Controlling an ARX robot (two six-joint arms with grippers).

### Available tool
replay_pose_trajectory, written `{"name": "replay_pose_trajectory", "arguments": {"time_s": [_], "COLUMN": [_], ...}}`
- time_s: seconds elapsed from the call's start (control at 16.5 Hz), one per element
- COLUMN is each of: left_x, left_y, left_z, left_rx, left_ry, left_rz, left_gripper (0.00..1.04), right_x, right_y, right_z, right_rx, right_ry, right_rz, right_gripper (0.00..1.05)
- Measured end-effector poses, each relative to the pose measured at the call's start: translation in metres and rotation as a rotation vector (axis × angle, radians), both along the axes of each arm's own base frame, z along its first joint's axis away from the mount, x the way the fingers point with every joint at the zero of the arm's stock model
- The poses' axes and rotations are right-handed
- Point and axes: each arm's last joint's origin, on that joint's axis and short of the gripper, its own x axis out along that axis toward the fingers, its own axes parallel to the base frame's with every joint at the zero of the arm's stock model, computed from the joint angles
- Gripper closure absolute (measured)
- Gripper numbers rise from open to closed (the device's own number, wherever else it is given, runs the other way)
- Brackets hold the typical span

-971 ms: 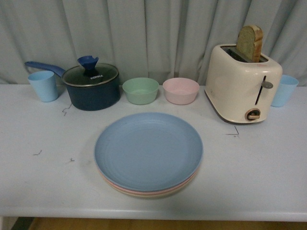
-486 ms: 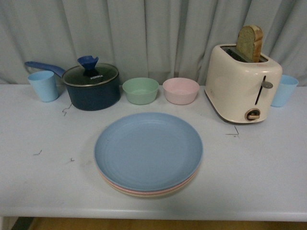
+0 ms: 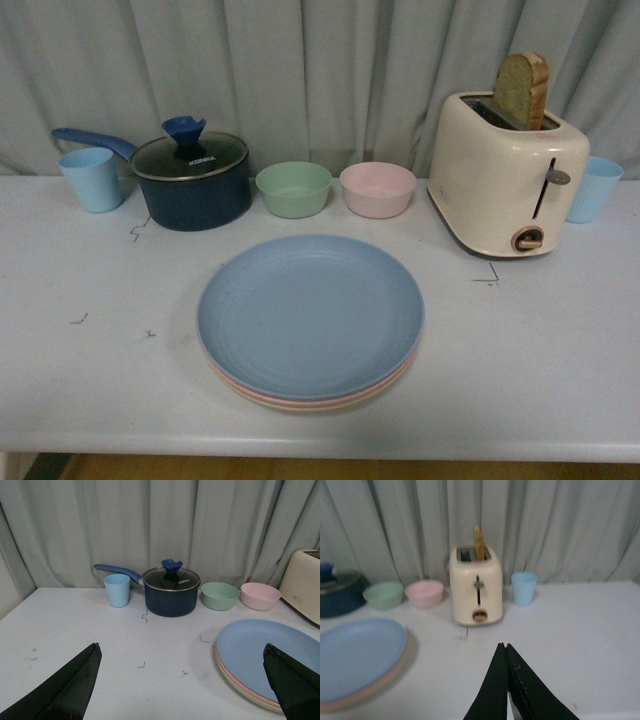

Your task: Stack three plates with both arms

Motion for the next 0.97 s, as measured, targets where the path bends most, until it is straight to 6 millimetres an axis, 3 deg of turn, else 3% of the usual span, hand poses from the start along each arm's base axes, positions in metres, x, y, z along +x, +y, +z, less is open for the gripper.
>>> {"name": "replay_pose_trajectory", "arguments": {"time_s": [0.3,0.85,0.91,0.97], "left_x": [0.0,0.0,0.0,0.0], "left_y": [0.0,0.0,0.0,0.0], "left_z": [0.0,0.0001,0.0,0.0001], "left_rx": [0.0,0.0,0.0,0.0], "left_ry": [0.0,-0.001,0.0,-0.001], "left_rz": [-0.001,-0.001,-0.001,-0.001], "left_gripper": [0.07,0.07,0.07,0.07], "right_x": [-0.0006,-0.0006,-0.0006,-0.0006], "right_y": [0.0,0.0,0.0,0.0], "right_z": [0.0008,0.0008,0.0008,0.0008], "right_rx": [-0.001,0.0,0.0,0.0], "right_ry": [-0.01,-0.011,-0.011,-0.011], "right_rz": [0.0,0.0,0.0,0.0], "right_gripper": [0.99,0.12,0.04,0.07]}}
